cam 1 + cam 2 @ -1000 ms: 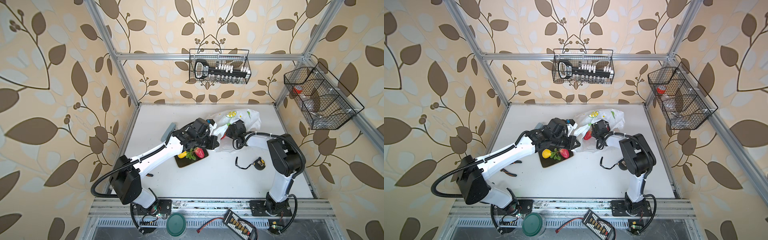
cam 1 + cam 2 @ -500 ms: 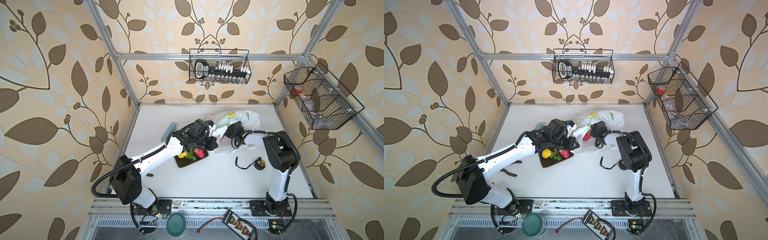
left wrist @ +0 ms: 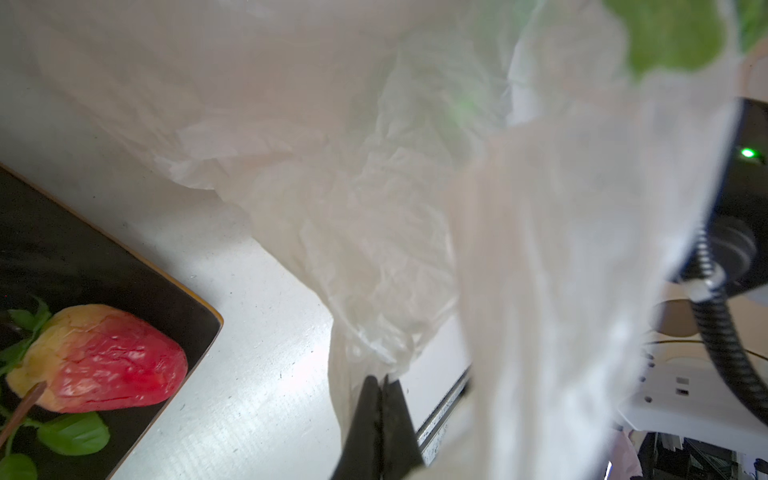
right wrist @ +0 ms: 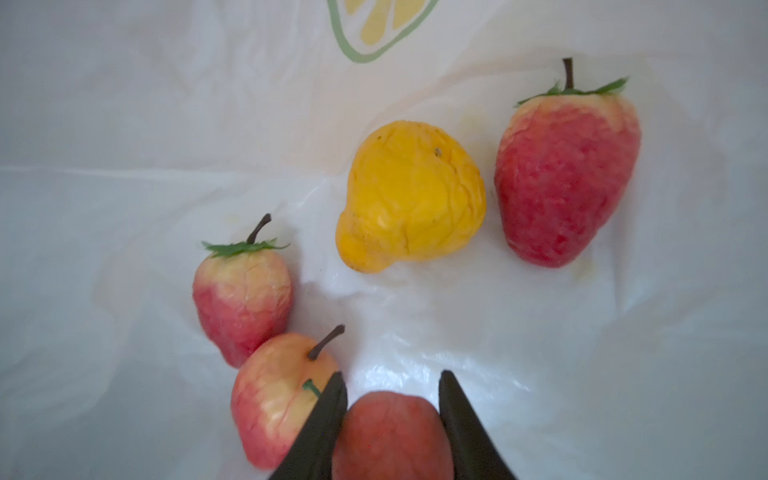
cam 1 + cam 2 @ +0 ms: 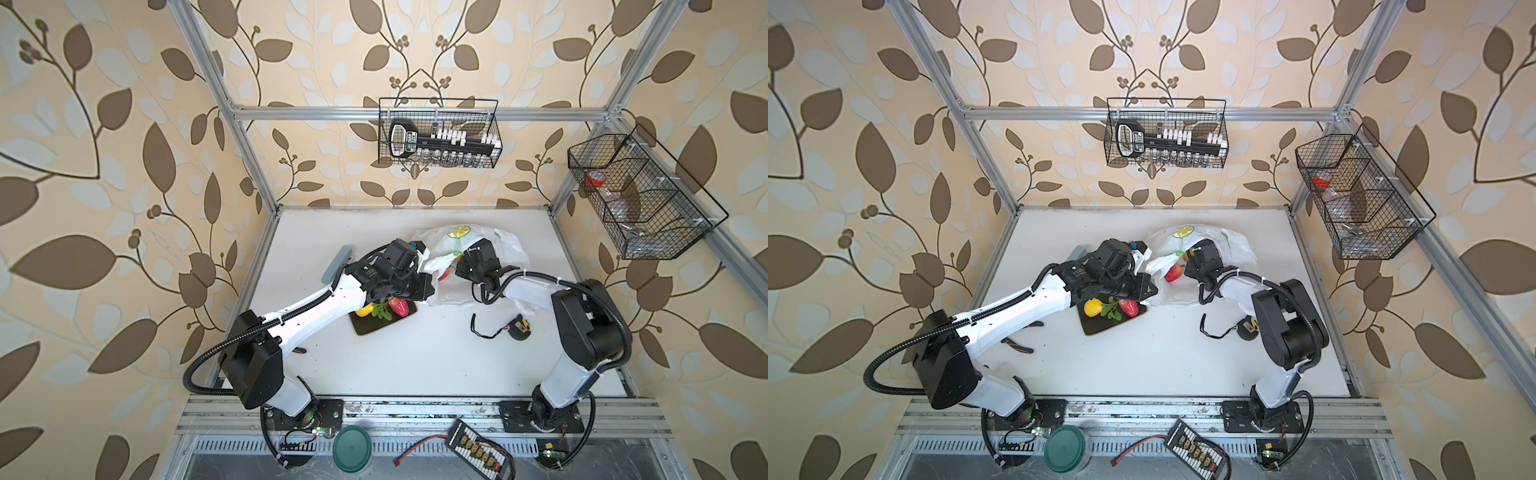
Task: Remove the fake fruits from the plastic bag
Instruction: 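Reach the right gripper into the bag and close on a peach, then lift the peach out of the bag and carry it over the black pad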
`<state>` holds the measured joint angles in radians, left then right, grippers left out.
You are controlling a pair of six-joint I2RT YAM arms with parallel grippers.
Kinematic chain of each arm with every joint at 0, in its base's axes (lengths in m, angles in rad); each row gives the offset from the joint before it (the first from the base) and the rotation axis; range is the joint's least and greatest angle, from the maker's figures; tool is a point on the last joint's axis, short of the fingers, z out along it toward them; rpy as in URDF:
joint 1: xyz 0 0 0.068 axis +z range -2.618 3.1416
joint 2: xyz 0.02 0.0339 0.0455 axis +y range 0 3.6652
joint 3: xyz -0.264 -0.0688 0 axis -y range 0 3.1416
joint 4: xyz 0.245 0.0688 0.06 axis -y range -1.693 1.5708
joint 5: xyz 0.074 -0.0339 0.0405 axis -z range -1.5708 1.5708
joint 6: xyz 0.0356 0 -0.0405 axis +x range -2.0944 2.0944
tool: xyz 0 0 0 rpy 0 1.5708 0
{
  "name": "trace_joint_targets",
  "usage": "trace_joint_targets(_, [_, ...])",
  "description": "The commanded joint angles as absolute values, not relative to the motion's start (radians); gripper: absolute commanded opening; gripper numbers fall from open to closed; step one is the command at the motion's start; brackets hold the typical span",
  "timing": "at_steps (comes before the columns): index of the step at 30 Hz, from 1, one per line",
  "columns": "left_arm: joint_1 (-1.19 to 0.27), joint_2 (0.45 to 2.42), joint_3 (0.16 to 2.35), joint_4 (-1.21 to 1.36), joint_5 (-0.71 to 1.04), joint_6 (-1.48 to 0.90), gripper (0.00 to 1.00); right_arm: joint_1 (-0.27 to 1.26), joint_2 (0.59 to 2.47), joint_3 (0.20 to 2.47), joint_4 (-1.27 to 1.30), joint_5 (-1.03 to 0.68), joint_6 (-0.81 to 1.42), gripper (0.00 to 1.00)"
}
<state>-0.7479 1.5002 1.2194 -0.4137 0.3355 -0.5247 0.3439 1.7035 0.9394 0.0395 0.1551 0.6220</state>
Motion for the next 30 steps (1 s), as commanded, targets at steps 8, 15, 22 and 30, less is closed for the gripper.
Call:
trace_joint_targets(8, [-0.757,1.496,1.244,-0.362,0.270,-0.526,0.00,0.342,1.454,0.815,-0.099,-0.028,0.443,0.29])
trace_joint_targets(15, [-0.747,1.512,1.252,-0.356,0.250,-0.537,0.00,0.343,1.257,0.778,-0.180,-0.153,0.378,0.30])
trace_joint_targets(22, [-0.734,1.513,1.243,-0.326,0.247,-0.562,0.00,0.390,1.059,0.742,-0.224,-0.260,0.353,0.29])
trace_joint_targets(30, [-0.692,1.541,1.256,-0.302,0.286,-0.574,0.00,0.666,0.905,0.675,-0.181,-0.149,0.295,0.29])
